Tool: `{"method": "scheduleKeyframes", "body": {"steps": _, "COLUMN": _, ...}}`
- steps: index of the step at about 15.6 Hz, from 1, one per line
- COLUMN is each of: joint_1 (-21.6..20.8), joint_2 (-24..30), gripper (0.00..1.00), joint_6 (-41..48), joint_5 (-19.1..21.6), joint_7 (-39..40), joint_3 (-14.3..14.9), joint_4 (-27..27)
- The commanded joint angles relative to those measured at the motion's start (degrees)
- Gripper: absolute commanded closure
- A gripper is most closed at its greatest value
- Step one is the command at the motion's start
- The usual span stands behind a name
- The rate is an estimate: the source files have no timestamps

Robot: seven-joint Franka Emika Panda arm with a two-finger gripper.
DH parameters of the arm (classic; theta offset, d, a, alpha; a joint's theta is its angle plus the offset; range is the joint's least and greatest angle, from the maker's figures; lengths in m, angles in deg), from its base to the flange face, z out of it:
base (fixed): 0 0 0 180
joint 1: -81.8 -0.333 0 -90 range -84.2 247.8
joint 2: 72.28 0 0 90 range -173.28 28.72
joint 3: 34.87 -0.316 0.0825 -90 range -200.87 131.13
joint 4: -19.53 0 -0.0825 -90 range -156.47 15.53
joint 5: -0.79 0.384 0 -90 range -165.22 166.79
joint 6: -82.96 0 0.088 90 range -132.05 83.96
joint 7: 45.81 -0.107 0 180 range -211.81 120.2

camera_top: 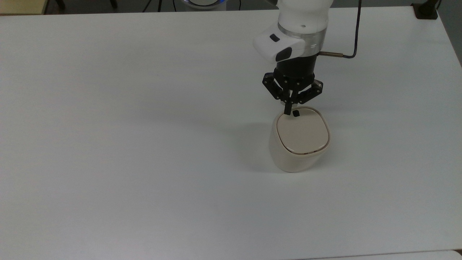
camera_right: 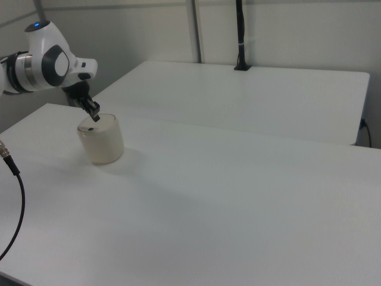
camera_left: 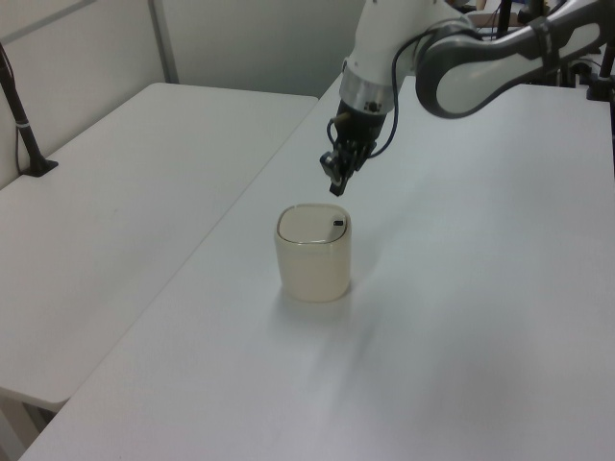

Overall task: Open the trash bin
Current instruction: 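Lower the gripper onto the lid slot of the cream bin, then hook the lid slot and lift the gripper to flip the lid open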

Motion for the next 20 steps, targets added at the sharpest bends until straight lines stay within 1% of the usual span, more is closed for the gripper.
{"method": "scheduleKeyframes", "body": {"steps": 1, "joint_1": -1.8, "joint_2": -1.1, "gripper": 1.0, "joint_6": -2.8, "joint_5": -2.2, "joint_7": -3.2, "joint_3": 0.2, "joint_4": -0.3}}
{"method": "scheduleKeyframes", "body": {"steps": 7, "joint_1": -3.3, "joint_2": -1.9, "gripper": 1.0, "joint_6": -3.0, "joint_5": -3.0, "joint_7": -4.0, "joint_3": 0.0, "joint_4": -1.1}}
{"method": "scheduleKeyframes", "body": {"steps": 11, "joint_1": -3.4, "joint_2": -3.1, "gripper": 1.0, "joint_6": -3.0, "joint_5": -4.5, "joint_7": -4.2, "joint_3": -0.2, "joint_4": -1.7}}
{"method": "scheduleKeyframes", "body": {"steps": 13, "joint_1": -3.3, "joint_2": -3.3, "gripper": 1.0, "joint_6": -3.0, "joint_5": -5.8, "joint_7": -4.9, "joint_3": -0.8, "joint_4": -1.7}}
{"method": "scheduleKeyframes", "body": {"steps": 15, "joint_1": -3.2, "joint_2": -3.1, "gripper": 1.0, "joint_6": -2.9, "joint_5": -5.9, "joint_7": -5.1, "joint_3": -0.9, "joint_4": -1.7}}
{"method": "scheduleKeyframes", "body": {"steps": 18, "joint_1": -2.3, "joint_2": 0.4, "gripper": 1.0, "joint_6": -2.2, "joint_5": -5.2, "joint_7": -4.9, "joint_3": -0.9, "joint_4": -1.2}}
{"method": "scheduleKeyframes", "body": {"steps": 20, "joint_1": -1.5, "joint_2": 3.3, "gripper": 1.0, "joint_6": 0.3, "joint_5": -5.1, "joint_7": -4.8, "joint_3": -1.0, "joint_4": -1.0}}
